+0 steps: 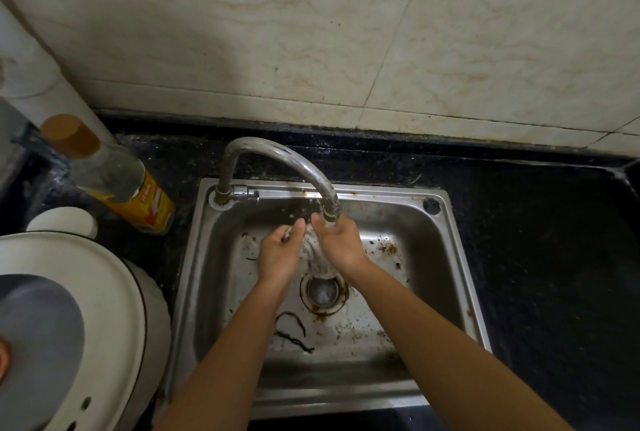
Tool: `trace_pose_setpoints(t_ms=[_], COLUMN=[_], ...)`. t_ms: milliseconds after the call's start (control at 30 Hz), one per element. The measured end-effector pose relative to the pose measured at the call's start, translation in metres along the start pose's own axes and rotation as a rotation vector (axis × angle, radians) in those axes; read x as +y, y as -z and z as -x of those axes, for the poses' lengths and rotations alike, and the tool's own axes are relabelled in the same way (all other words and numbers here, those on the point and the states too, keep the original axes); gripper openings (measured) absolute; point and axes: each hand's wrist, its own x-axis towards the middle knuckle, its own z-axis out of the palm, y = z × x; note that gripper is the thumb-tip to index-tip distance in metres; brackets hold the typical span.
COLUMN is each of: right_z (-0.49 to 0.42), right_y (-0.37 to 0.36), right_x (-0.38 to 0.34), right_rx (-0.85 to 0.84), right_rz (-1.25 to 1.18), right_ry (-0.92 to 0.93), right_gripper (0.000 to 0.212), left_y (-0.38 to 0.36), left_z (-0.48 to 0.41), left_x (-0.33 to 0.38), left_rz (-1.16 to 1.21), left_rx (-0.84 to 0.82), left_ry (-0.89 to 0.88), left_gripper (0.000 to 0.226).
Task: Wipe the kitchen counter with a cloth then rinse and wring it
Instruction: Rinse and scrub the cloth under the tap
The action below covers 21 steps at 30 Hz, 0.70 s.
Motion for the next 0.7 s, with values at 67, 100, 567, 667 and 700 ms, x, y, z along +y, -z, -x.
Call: trace_pose_setpoints(t_ms=[67,100,567,667,700], right_z=[-0.001,-0.002,0.001,0.005,0.007], right_y=[0.005,0.008,0.019,0.023,0.024], right_x=[0.001,0.003,0.017,0.018,0.018], right_rx=[-0.026,-0.049,-0.001,-0.024,-0.026], right_rz=[-0.063,-0.09,0.016,0.035,0.036], right_ry=[-0.018,-0.03,0.294,0.344,0.347], right_gripper=[0.003,0.001,0.012,0.021,0.024], left_y=[0.007,0.01,0.001,0.003,0.003], left_z=[0.0,0.0,0.002,-0.003,-0.004], left_x=[0.003,0.004,0.009,0.014,0.014], left_rz=[0.015,0.032,0.336,0.539,0.578], left_rx=[-0.041,-0.06,-0.137,-0.159,-0.151], left_ry=[-0.013,-0.014,0.321,0.32,0.311], left_gripper=[0.022,0.018,0.026,0.017,0.019])
